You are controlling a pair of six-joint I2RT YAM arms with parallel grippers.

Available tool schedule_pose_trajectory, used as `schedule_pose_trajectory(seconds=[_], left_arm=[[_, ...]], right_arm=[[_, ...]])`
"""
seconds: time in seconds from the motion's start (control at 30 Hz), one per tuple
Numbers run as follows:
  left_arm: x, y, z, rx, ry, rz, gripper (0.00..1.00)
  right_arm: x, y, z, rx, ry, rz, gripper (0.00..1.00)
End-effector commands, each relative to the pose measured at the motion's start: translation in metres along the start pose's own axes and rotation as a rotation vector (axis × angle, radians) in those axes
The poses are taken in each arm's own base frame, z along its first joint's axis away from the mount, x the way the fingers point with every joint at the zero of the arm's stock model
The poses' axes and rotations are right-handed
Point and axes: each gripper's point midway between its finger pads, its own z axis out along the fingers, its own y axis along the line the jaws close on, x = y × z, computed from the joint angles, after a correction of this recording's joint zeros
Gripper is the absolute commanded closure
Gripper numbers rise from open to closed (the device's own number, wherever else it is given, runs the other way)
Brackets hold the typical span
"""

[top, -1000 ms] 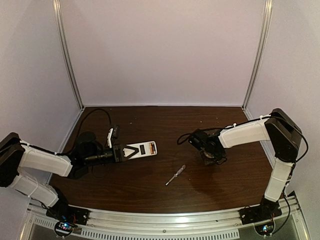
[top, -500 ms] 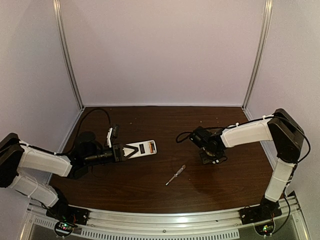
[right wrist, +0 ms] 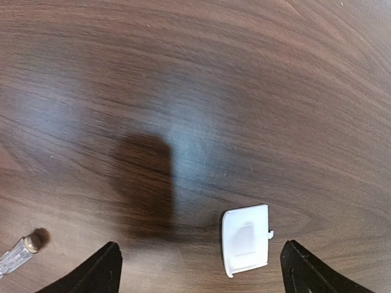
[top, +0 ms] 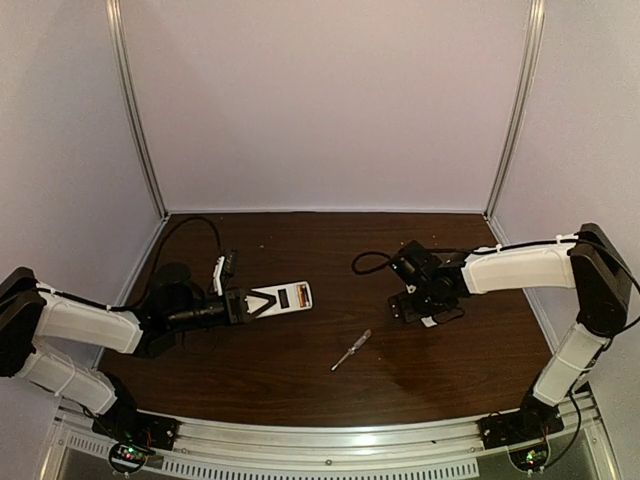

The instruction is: Unload the batteries from the remote control

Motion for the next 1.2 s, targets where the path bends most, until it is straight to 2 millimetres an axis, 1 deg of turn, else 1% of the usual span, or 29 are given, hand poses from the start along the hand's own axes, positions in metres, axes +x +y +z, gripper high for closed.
schedule_pose_trajectory(seconds=[0.0,0.07,0.13,0.23,0.3,0.4,0.5,0.77,0.93,1.03,1.17], left_arm=[[0.000,-0.006,-0.003,0.029,-0.009,0.026,1.00],[0.003,-0.007,-0.004,0.038,-0.002,0.021,1.00],[0.005,-0.008,-0.005,0.049,0.003,0.015,1.00],[0.009,-0.011,-0.007,0.070,0.016,0.008,1.00],[0.012,-0.014,-0.009,0.082,0.029,0.004,1.00],[0.017,-0.014,-0.010,0.091,0.045,-0.006,1.00],[0.022,-0.013,-0.013,0.096,0.048,-0.020,1.00],[0.039,-0.010,-0.010,0.115,0.084,-0.062,1.00],[0.055,-0.005,-0.002,0.118,0.113,-0.092,1.00],[0.066,0.000,0.005,0.119,0.134,-0.114,1.00],[0.075,0.004,0.010,0.120,0.146,-0.134,1.00]], right_arm=[[-0.013,0.010,-0.018,-0.083,-0.054,0.028,0.06],[-0.017,0.019,-0.028,-0.143,-0.084,0.033,0.04],[-0.020,0.039,-0.041,-0.263,-0.109,0.033,0.03],[-0.023,0.066,-0.067,-0.456,-0.157,0.031,0.03],[-0.024,0.076,-0.081,-0.546,-0.184,0.035,0.03],[-0.020,0.086,-0.095,-0.629,-0.202,0.038,0.03],[-0.013,0.096,-0.102,-0.683,-0.205,0.033,0.03],[0.007,0.117,-0.105,-0.715,-0.200,0.009,0.01],[0.018,0.122,-0.110,-0.713,-0.215,0.005,0.01],[0.026,0.123,-0.108,-0.710,-0.216,0.014,0.00],[0.034,0.124,-0.110,-0.700,-0.218,0.012,0.00]])
